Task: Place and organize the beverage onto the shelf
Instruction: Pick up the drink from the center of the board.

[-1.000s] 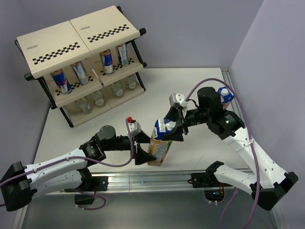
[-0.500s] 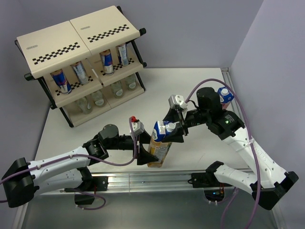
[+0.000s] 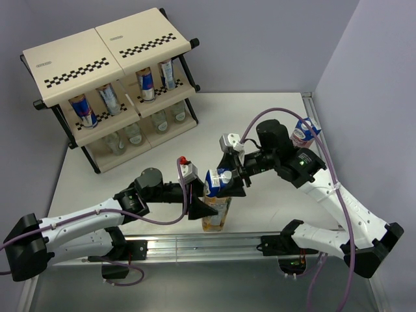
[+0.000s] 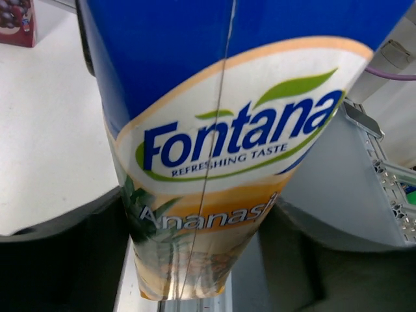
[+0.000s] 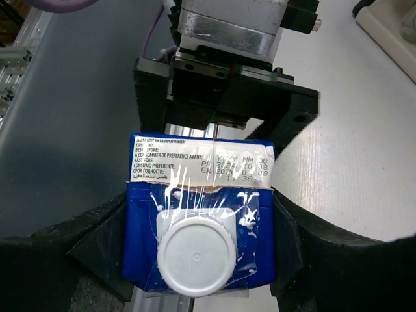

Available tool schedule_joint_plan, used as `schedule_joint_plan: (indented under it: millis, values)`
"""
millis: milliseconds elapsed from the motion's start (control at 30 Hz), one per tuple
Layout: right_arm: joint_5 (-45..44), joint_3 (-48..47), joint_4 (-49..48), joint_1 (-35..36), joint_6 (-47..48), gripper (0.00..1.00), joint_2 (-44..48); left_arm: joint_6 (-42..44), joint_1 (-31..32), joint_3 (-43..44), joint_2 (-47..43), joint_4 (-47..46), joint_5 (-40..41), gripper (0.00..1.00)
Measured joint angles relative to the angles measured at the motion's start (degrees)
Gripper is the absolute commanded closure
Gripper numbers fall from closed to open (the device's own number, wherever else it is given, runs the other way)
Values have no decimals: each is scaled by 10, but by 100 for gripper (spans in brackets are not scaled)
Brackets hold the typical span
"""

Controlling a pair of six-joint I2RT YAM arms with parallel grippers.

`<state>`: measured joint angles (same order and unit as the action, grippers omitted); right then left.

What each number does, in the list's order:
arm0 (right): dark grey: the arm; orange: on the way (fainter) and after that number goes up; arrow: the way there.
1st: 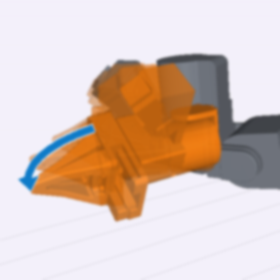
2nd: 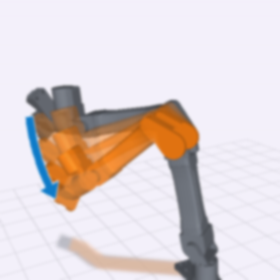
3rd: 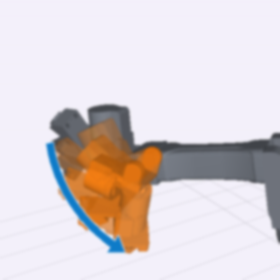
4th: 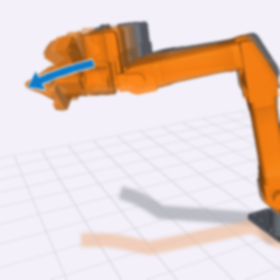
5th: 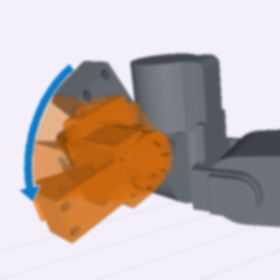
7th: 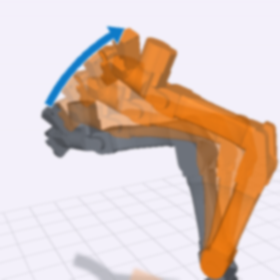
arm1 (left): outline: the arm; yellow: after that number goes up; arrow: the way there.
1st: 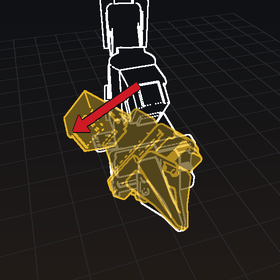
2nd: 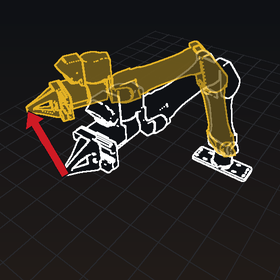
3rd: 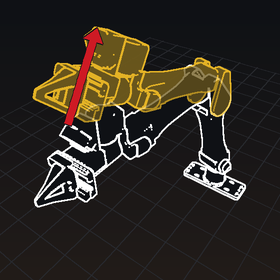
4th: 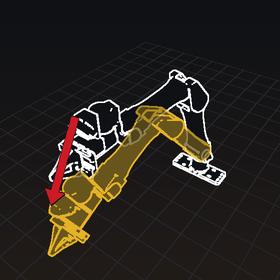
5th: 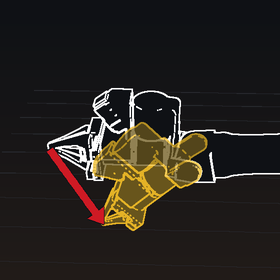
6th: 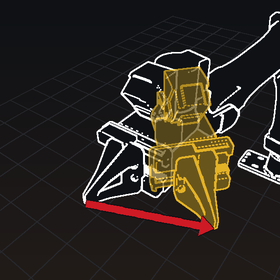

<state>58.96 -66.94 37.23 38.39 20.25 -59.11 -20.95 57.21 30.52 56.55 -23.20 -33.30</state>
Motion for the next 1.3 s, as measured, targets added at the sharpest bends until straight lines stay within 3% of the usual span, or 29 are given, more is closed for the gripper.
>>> schedule_joint_plan:
  millis: [33,133,167,267,400,433,567,633,700,1100,1200,1300]
  values:
    - [-3,-2,3,1,0,77,-2,-3,0,0,2,-1,-1,50]
    - [-12,-9,10,5,4,71,-6,-10,0,2,7,-5,-2,76]
    - [-14,-12,14,7,4,62,-7,-12,0,3,8,-5,-2,77]
    - [-21,-16,16,10,2,50,-9,-13,0,4,9,-5,-1,86]
    - [-24,-16,16,12,0,45,-9,-13,1,4,7,-3,4,89]
    - [-24,-16,15,12,-1,40,-9,-13,2,4,5,0,7,95]
    - [-27,-16,4,16,-12,12,-7,-12,8,4,-15,19,31,99]
    - [-37,-16,-40,18,-29,2,-1,-12,12,3,-29,46,66,100]
    - [-60,-17,-79,17,-45,0,12,-13,13,-3,-41,78,104,100]
    - [-402,9,-211,18,-247,0,59,-63,12,8,-83,277,405,100]
    - [-442,57,-234,18,-312,11,64,-97,13,48,-84,340,496,100]
    - [-426,122,-277,18,-385,49,63,-134,11,92,-84,376,578,100]
